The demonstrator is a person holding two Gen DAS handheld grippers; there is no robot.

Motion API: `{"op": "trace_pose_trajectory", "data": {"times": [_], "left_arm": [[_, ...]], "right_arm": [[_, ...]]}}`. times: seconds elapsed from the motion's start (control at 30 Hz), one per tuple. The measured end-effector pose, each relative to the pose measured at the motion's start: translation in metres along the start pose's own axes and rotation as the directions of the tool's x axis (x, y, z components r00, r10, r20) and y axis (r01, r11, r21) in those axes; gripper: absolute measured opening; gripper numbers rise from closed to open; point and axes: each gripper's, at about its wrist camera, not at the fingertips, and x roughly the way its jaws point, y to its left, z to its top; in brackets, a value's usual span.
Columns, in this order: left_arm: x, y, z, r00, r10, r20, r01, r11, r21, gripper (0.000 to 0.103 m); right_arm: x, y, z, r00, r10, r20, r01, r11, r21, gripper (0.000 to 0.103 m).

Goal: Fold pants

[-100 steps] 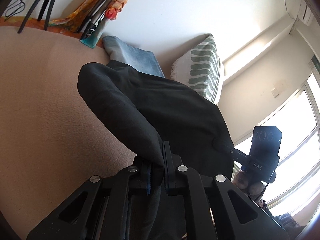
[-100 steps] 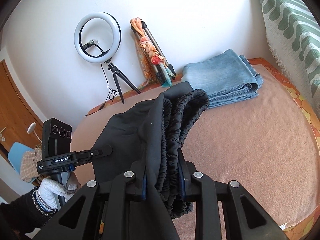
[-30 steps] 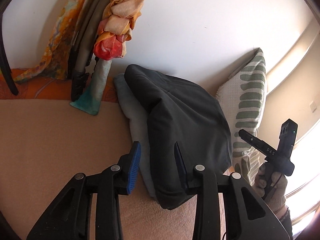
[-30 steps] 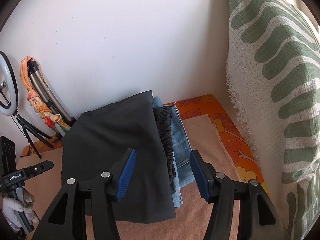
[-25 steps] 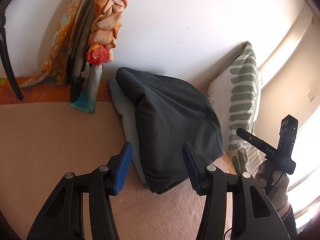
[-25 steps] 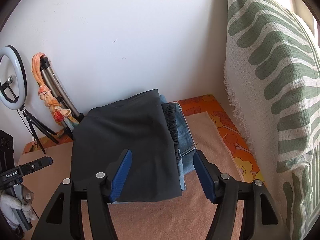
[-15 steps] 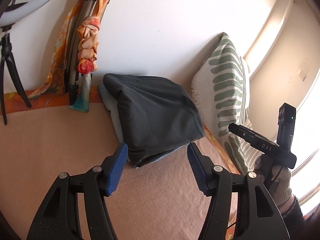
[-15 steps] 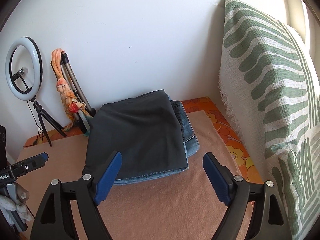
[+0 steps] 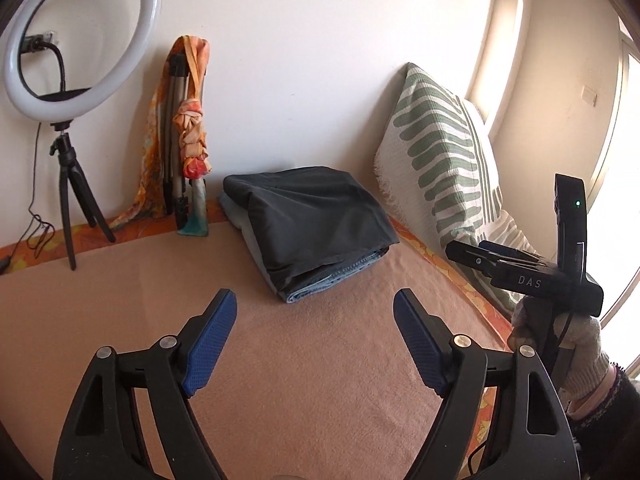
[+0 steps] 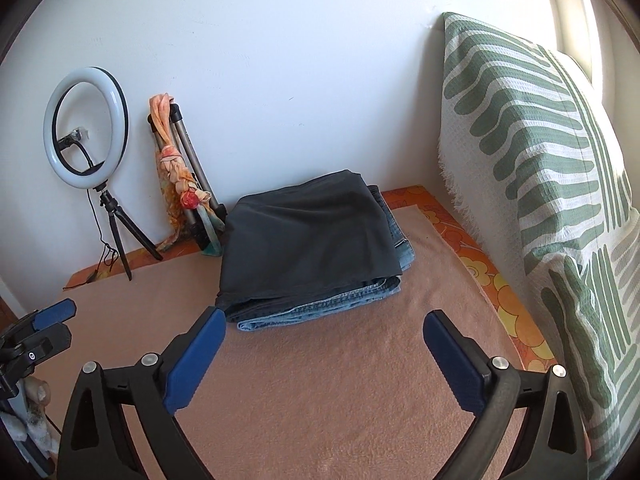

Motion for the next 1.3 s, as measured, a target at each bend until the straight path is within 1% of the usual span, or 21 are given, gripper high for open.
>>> {"op": "trace_pose_trajectory", "data": {"times": [0.07, 0.17, 0.23, 0.37, 0.43, 0.6, 0.73, 0.8, 0.9, 0.93, 1.03, 1.2, 1.27, 1.3], "left_arm": [[-0.006, -0.002, -0.006, 1.000, 0.024, 0.002, -0.024, 1.000, 0.015, 0.081], [-0.014, -0.001, -0.015, 0.999, 0.036, 0.001, -0.036, 0.999, 0.004, 0.081], [-0.018, -0.001, -0.021, 0.998, 0.069, -0.005, -0.069, 0.998, -0.003, 0.081], [-0.026, -0.005, -0.032, 0.991, 0.134, 0.001, -0.134, 0.991, 0.022, 0.081], [-0.028, -0.005, -0.037, 0.990, 0.140, 0.002, -0.140, 0.990, 0.024, 0.081], [-0.026, -0.003, -0.049, 0.989, 0.148, -0.017, -0.148, 0.989, -0.005, 0.081], [-0.028, 0.000, -0.059, 0.987, 0.162, 0.018, -0.162, 0.987, -0.020, 0.081], [-0.026, 0.001, -0.062, 0.985, 0.173, 0.017, -0.173, 0.985, -0.006, 0.081], [-0.020, 0.000, -0.065, 0.976, 0.217, -0.003, -0.217, 0.976, 0.019, 0.084], [-0.019, 0.000, -0.065, 0.975, 0.221, -0.010, -0.221, 0.975, 0.019, 0.084], [-0.018, 0.000, -0.068, 0.979, 0.202, -0.030, -0.202, 0.979, 0.003, 0.084], [-0.017, -0.002, -0.070, 0.980, 0.194, -0.036, -0.194, 0.981, 0.003, 0.084], [-0.017, -0.004, -0.070, 0.974, 0.225, -0.033, -0.225, 0.974, 0.016, 0.090], [-0.018, -0.004, -0.070, 0.972, 0.234, -0.030, -0.233, 0.972, 0.026, 0.090]], "right_arm": [[-0.006, 0.008, -0.008, 1.000, -0.004, 0.004, 0.004, 1.000, -0.016, 0.101], [-0.014, 0.019, -0.019, 1.000, -0.006, 0.009, 0.006, 1.000, -0.027, 0.102], [-0.020, 0.024, -0.025, 1.000, -0.008, 0.017, 0.008, 1.000, -0.030, 0.102], [-0.033, 0.032, -0.039, 0.999, -0.031, 0.043, 0.033, 0.999, -0.039, 0.103], [-0.036, 0.034, -0.045, 0.999, -0.031, 0.044, 0.032, 0.999, -0.039, 0.103], [-0.039, 0.034, -0.056, 0.998, -0.035, 0.044, 0.036, 0.999, -0.020, 0.103], [-0.040, 0.036, -0.062, 0.997, -0.045, 0.061, 0.046, 0.999, -0.023, 0.103], [-0.039, 0.038, -0.066, 0.997, -0.045, 0.064, 0.047, 0.998, -0.029, 0.103], [-0.037, 0.042, -0.069, 0.997, -0.045, 0.059, 0.048, 0.997, -0.053, 0.103], [-0.037, 0.042, -0.070, 0.997, -0.046, 0.060, 0.049, 0.997, -0.056, 0.103], [-0.041, 0.042, -0.072, 0.996, -0.051, 0.074, 0.055, 0.997, -0.050, 0.103], [-0.042, 0.040, -0.071, 0.995, -0.048, 0.082, 0.050, 0.998, -0.025, 0.103], [-0.041, 0.040, -0.072, 0.996, -0.047, 0.077, 0.049, 0.999, -0.020, 0.103], [-0.040, 0.040, -0.073, 0.996, -0.047, 0.074, 0.049, 0.999, -0.020, 0.103]]}}
